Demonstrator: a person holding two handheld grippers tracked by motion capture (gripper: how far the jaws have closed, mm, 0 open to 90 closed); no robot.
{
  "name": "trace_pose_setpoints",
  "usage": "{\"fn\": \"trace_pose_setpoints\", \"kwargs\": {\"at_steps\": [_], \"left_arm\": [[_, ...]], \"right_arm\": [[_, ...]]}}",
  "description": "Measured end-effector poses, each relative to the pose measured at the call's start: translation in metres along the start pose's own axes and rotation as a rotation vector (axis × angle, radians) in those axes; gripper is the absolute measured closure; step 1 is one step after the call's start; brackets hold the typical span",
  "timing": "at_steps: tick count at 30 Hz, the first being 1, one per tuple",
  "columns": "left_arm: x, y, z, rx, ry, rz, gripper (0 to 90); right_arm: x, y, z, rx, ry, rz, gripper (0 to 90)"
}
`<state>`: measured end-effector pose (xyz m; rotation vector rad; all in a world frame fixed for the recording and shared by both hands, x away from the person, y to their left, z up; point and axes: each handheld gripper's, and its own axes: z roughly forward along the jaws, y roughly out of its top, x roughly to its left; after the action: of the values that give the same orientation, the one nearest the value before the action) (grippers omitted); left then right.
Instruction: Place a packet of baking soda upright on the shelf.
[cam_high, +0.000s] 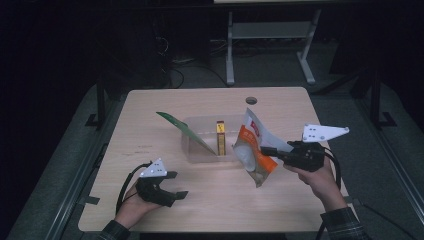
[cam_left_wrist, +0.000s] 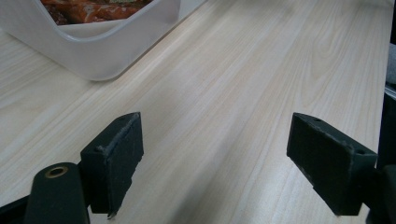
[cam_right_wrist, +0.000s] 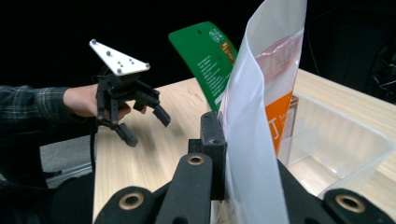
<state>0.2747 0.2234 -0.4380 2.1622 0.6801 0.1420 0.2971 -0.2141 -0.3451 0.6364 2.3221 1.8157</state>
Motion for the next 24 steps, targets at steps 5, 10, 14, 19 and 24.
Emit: {"fn": "trace_pose_setpoints", "kwargs": {"at_steps": [5, 10, 14, 19, 24], "left_arm": [[-0.001, 0.0, 0.001, -0.001, -0.001, -0.002, 18.0], [-0.001, 0.0, 0.0, -0.002, -0.002, -0.005, 18.0], [0.0, 0.0, -0.001, 0.005, 0.002, 0.005, 18.0], [0.0, 0.0, 0.001, -0.003, -0.005, -0.01, 18.1], [0.0, 0.0, 0.001, -0.009, -0.004, -0.008, 18.1]], "right_arm": [[-0.006, 0.007, 0.0, -0.008, -0.016, -0.005, 90.0], [-0.01, 0.015, 0.001, -0.023, -0.021, -0.017, 90.0], [-0.013, 0.019, 0.004, -0.021, -0.035, -0.018, 90.0], [-0.018, 0.025, 0.009, -0.026, -0.043, -0.02, 90.0], [-0.026, 0.031, 0.014, -0.035, -0.05, -0.02, 90.0]]}}
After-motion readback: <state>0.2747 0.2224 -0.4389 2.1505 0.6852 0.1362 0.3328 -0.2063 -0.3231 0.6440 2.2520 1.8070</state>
